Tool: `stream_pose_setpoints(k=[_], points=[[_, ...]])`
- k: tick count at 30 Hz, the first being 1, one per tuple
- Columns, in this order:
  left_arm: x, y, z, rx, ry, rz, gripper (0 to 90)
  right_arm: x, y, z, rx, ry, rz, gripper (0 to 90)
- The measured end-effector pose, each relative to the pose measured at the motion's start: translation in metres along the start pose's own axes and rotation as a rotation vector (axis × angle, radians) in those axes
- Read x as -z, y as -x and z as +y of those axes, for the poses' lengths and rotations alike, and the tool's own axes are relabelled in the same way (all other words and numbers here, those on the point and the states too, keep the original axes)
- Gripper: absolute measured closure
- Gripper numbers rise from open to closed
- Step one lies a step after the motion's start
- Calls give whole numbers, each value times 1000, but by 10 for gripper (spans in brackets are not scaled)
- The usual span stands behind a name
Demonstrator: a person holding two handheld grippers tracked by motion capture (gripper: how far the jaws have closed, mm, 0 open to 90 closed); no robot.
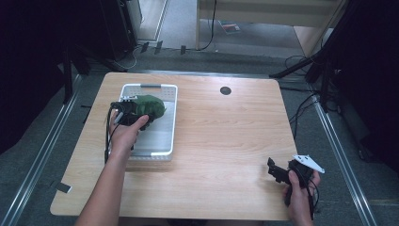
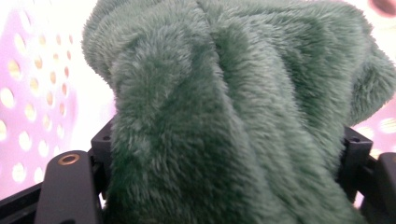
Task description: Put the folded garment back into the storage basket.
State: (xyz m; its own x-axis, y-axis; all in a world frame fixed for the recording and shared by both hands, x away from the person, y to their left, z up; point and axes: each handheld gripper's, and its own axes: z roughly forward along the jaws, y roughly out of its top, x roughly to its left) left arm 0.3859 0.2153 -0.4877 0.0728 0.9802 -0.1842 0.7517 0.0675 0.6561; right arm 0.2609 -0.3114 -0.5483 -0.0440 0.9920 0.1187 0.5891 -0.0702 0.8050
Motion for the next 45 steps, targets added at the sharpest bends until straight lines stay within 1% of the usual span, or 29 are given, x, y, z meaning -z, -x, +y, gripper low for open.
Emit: stream_pose_setpoints(k=[2,4,5,6,8,10,11,13,14,15,19,22,23,25,28,30,37,40,43,45], points=[[-3,0,0,8,-20,-2,214,0,0,0,0,0,0,15],[-4,0,0,-7,-48,0,204,0,0,0,0,0,0,15],[-6,2,0,6,-55,3,194,0,0,0,0,0,0,15],[-6,1,0,-5,-73,3,180,0,0,0,0,0,0,16],[-7,2,0,-5,-91,-6,131,0,0,0,0,0,0,15],[-5,3,0,-2,-86,-8,99,0,0,0,0,0,0,16],[-5,3,0,5,-77,-15,79,0,0,0,-1,0,0,15],[-2,2,1,3,-76,-26,40,0,0,0,0,-1,0,15],[-1,2,2,13,-66,-31,36,0,0,0,0,0,0,15],[2,1,2,10,-66,-35,35,0,0,0,0,0,0,15],[11,2,5,34,-5,-59,32,0,0,0,0,-1,0,15],[20,2,7,23,50,-89,18,0,0,0,0,0,-2,15],[23,3,7,15,59,-91,17,0,0,0,-1,0,-2,15],[29,4,7,12,80,-106,18,0,0,0,-1,1,-2,15],[40,5,7,4,123,-133,18,0,0,0,0,0,-3,15],[47,6,7,-2,151,-142,17,0,0,0,0,0,-2,15],[67,12,5,-25,218,-152,17,0,0,0,-1,1,-5,15],[74,13,2,-34,244,-164,15,0,0,0,-6,1,-5,7],[81,14,-2,-48,265,-162,10,0,1,0,-9,1,-3,7],[86,15,-6,-59,288,-148,2,0,1,0,-9,2,-4,7]])
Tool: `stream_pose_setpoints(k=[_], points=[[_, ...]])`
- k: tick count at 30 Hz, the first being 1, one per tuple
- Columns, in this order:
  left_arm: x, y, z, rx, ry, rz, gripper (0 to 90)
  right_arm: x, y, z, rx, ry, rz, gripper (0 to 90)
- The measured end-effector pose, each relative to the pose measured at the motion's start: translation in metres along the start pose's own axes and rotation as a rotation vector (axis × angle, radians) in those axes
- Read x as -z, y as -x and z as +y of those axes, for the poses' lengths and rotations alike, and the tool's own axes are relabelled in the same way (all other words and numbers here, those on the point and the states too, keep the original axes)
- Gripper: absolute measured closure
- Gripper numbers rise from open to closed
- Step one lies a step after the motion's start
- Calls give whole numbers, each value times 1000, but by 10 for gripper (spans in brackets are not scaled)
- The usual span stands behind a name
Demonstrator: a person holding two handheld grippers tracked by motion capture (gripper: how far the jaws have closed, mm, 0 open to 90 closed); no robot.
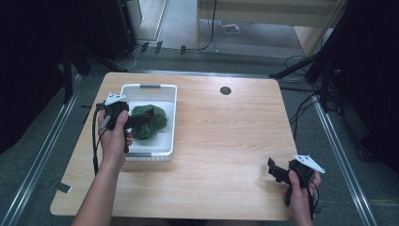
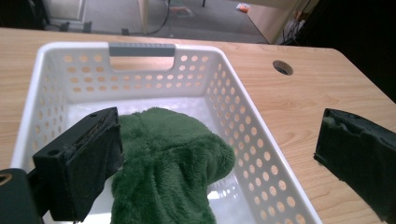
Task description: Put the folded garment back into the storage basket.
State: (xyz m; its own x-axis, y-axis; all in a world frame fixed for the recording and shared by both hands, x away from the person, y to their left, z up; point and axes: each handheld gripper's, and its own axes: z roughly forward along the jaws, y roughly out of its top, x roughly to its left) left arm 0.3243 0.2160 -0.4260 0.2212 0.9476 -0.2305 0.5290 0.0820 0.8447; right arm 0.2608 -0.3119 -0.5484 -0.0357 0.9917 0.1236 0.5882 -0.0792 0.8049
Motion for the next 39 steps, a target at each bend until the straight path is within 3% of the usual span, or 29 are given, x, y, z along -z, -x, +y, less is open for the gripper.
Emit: stream_pose_setpoints(k=[4,22,33,39], points=[[11,-1,-5,6,41,-1,0,0,0,0,3,0,-1,7],[48,-13,-39,-9,113,-14,0,0,0,0,3,2,-3,7],[68,-25,-61,-33,132,39,0,0,0,0,1,3,-4,7],[79,-41,-77,-3,156,65,0,0,-1,0,4,3,-3,7]])
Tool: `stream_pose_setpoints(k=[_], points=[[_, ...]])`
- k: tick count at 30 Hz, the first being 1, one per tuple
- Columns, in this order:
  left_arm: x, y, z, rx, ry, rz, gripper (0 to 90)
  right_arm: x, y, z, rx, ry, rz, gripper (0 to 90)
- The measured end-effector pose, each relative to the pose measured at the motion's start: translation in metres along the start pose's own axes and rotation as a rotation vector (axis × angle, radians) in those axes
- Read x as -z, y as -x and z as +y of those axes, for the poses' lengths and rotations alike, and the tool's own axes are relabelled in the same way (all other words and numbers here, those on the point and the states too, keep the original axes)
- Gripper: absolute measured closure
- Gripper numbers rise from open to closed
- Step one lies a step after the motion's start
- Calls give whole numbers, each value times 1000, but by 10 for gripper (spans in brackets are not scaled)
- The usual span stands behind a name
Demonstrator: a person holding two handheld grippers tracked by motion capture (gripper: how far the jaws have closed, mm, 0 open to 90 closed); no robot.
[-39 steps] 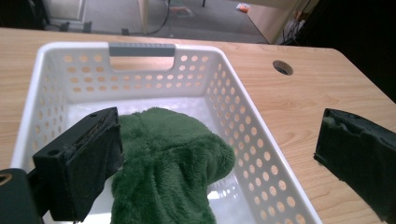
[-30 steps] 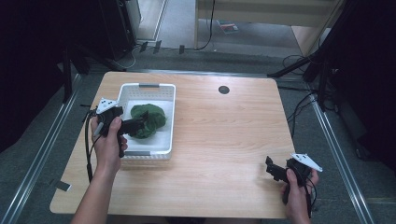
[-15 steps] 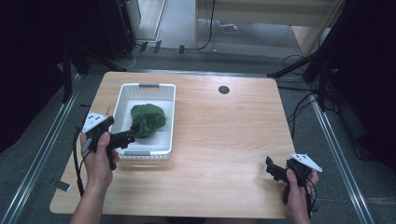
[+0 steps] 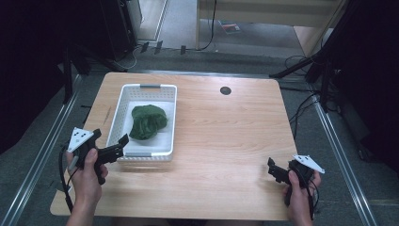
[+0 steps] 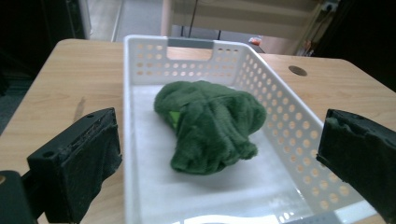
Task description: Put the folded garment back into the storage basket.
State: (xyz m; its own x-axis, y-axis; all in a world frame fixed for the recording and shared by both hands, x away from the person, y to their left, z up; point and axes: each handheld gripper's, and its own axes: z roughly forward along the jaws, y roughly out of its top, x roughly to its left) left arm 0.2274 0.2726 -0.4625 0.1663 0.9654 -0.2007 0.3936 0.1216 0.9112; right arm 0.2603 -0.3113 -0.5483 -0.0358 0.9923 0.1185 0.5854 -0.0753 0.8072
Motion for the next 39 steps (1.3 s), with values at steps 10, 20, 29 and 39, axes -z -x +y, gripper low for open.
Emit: stream_pose_setpoints(k=[10,20,29,39], points=[[17,-32,-31,28,13,68,0,0,0,0,1,-2,1,7],[29,-65,-61,40,9,152,0,0,0,0,0,-2,0,7],[28,-92,-82,42,-12,162,0,0,0,0,3,-2,1,7],[27,-102,-87,80,-6,147,0,0,0,0,-2,-2,2,7]])
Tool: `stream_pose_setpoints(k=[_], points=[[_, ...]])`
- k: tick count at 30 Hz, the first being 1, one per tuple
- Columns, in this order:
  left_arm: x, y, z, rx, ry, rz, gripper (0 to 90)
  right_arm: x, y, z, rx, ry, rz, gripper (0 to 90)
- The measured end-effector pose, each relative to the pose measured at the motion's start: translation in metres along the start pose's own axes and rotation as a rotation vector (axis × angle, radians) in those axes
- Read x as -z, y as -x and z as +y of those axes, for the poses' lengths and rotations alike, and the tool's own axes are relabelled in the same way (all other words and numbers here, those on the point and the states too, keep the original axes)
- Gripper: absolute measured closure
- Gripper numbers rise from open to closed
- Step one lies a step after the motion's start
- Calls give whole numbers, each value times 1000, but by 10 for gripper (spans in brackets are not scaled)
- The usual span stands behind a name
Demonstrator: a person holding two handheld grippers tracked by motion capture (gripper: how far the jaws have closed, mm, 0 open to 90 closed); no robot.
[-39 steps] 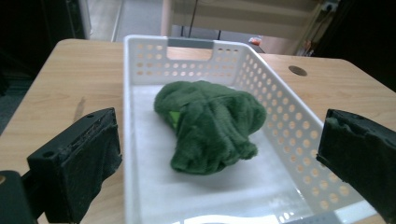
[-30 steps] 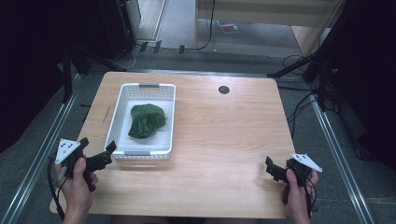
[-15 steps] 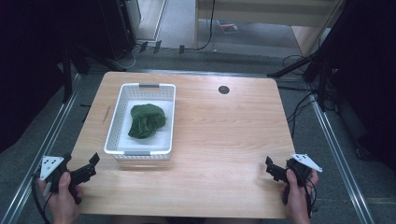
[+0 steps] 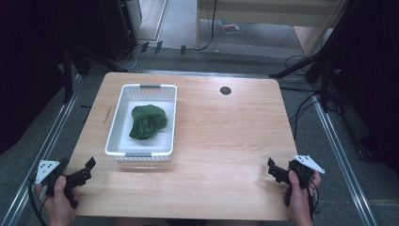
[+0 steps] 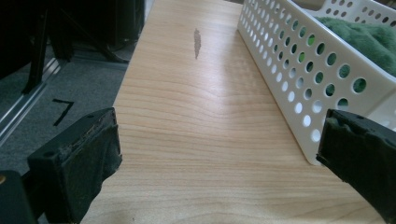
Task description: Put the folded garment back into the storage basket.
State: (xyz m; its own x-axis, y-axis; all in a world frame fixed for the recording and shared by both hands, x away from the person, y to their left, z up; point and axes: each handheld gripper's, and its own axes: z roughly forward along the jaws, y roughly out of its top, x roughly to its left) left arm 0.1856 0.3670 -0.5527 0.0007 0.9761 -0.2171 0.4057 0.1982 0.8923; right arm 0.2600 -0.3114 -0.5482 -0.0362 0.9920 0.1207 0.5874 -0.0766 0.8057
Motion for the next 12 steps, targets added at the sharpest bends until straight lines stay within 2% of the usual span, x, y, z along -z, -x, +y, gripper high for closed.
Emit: stream_pose_setpoints(k=[4,10,12], points=[[-1,-1,0,3,-7,2,0,0,0,0,0,1,0,7],[0,-6,0,50,-7,-11,0,0,0,0,1,2,-1,7],[0,-6,0,53,-5,-12,0,0,0,0,2,1,-2,7]])
